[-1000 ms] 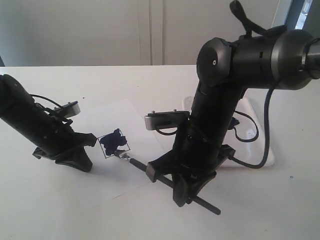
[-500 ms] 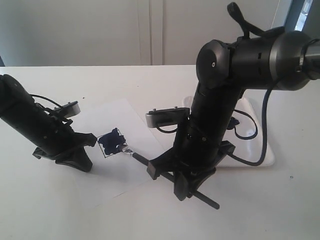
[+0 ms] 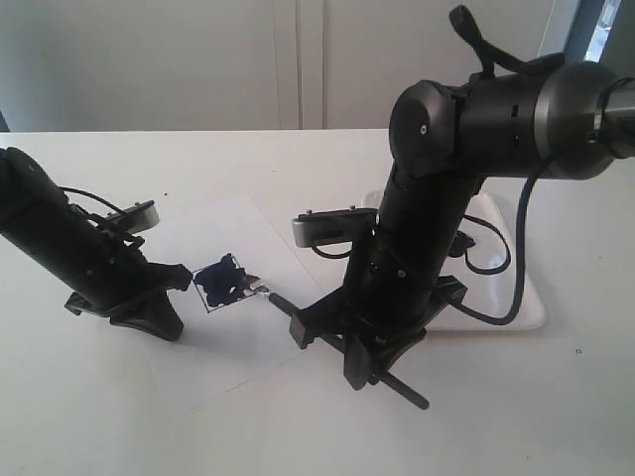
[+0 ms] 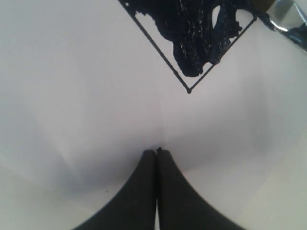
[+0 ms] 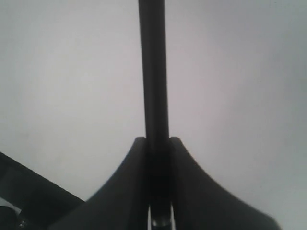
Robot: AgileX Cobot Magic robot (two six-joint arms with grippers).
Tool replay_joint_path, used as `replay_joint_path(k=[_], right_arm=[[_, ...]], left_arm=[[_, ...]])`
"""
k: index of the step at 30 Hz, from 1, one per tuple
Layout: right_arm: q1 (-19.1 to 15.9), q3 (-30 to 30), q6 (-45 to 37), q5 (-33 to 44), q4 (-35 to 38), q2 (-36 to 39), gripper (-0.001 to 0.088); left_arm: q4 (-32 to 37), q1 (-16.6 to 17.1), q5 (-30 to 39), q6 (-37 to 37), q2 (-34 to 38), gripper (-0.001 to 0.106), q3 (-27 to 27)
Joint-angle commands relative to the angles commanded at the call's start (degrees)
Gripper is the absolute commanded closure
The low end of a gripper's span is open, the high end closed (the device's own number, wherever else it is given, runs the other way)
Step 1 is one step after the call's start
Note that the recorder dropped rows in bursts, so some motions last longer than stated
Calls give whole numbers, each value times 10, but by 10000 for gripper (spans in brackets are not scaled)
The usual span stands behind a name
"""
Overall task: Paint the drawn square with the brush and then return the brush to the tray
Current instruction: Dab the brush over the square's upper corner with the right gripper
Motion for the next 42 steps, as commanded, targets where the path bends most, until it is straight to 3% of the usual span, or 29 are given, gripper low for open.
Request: replay_joint_path(k=[13,26,32,42], right_arm=[[0,0,-21,14,20,0,868],[0,0,10,16,-27,5,868],[0,0,-21,23,28,9,868],[18,0,-23,18,26,12,868]], left_arm=[[0,0,0,0,0,1053,1],[0,0,-1,0,0,1053,1],[0,0,-2,0,0,1053,1],[0,0,-4,0,0,1053,1]])
